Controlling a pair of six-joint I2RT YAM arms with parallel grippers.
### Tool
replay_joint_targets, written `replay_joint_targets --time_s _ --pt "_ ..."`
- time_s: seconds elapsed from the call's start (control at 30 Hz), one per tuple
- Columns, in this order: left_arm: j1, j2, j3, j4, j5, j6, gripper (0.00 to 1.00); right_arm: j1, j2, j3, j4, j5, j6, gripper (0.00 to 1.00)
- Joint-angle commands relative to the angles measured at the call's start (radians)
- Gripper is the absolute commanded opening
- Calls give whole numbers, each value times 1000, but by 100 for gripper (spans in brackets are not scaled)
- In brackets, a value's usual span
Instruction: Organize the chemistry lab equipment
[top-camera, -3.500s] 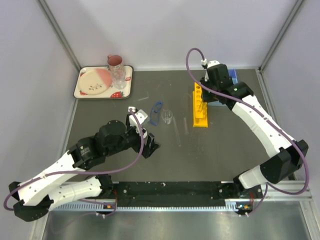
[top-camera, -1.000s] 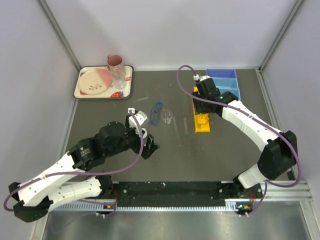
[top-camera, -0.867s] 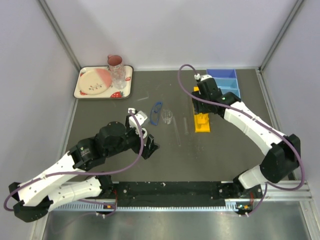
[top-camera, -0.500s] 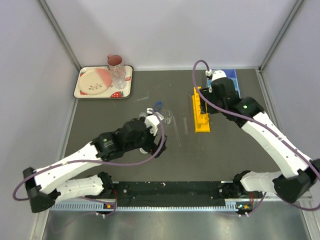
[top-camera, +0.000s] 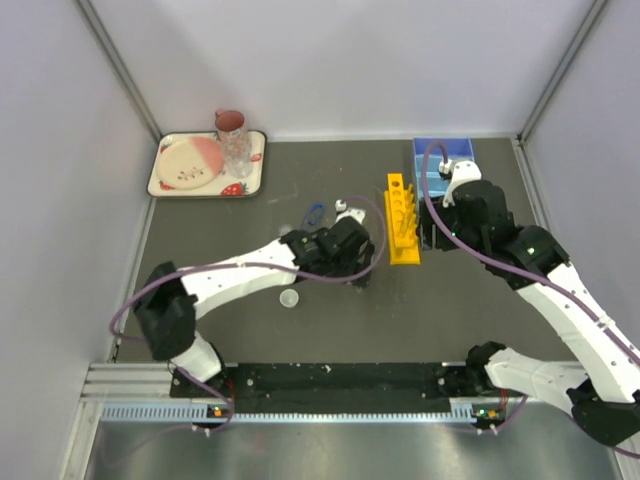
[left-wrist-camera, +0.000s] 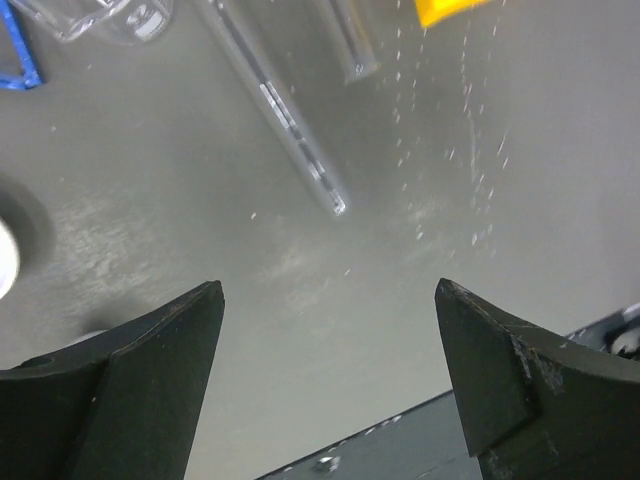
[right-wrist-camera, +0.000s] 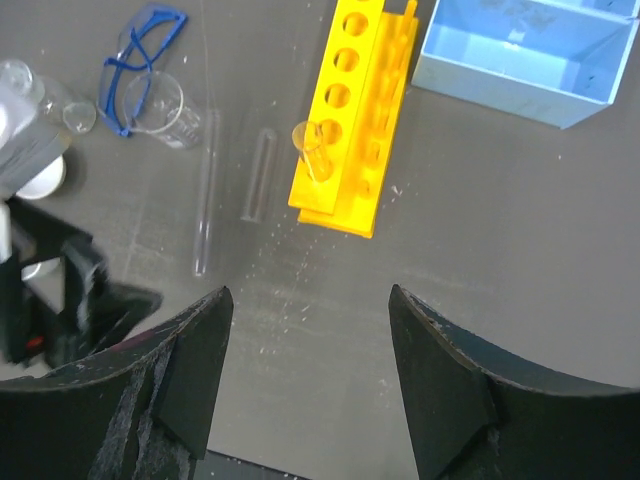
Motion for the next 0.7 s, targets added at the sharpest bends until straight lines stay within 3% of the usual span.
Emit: replay_joint_targets --time_s 0.0,0.33,0.67 --pt "-1 131 177 -94 -96 -173 92 12 -40 -24 5 -37 10 65" --pt "1 341 269 -179 -154 -374 92 12 -125 -56 9 -79 2 65" --pt "18 435 323 -182 -147 -406 88 12 -156 -62 9 -108 -4 65"
